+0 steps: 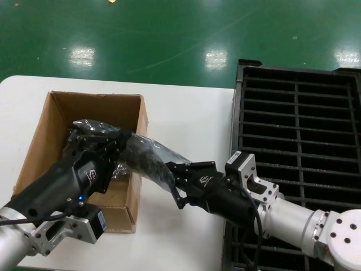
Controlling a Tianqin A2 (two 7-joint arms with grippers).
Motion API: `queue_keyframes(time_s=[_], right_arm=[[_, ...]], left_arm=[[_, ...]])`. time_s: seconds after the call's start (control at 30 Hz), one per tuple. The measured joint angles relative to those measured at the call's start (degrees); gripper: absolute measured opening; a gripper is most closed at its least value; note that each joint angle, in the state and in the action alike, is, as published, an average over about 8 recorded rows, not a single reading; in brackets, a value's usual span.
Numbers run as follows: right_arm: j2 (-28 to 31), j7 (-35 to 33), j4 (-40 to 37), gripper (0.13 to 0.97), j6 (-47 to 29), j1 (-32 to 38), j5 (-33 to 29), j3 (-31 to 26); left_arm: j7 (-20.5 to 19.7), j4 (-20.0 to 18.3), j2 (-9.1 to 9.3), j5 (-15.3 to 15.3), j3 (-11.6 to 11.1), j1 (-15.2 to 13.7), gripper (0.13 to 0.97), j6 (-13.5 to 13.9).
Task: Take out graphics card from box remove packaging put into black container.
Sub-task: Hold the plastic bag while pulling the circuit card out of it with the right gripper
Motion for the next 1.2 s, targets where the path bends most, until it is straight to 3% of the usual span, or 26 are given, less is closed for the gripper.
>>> queue_keyframes(time_s=[0.47, 0.73, 1.2], right_arm=[[-1.2, 1.7, -0.4, 0.201, 1.5, -0.5, -1.0, -0.2], [-1.7, 2.2, -0.1, 0.323, 1.7, -0.6, -1.2, -0.3], [-4.3, 4.1, -3.5, 0.375, 2.8, 0.9, -2.0, -0.6]], left_arm=[[0.0, 0.0, 0.00, 0.0, 0.0, 0.0, 0.140, 0.0], [0.0, 0.0, 0.00, 0.0, 0.0, 0.0, 0.140, 0.0], [0.0, 0.0, 0.00, 0.0, 0.0, 0.0, 0.140, 0.0]])
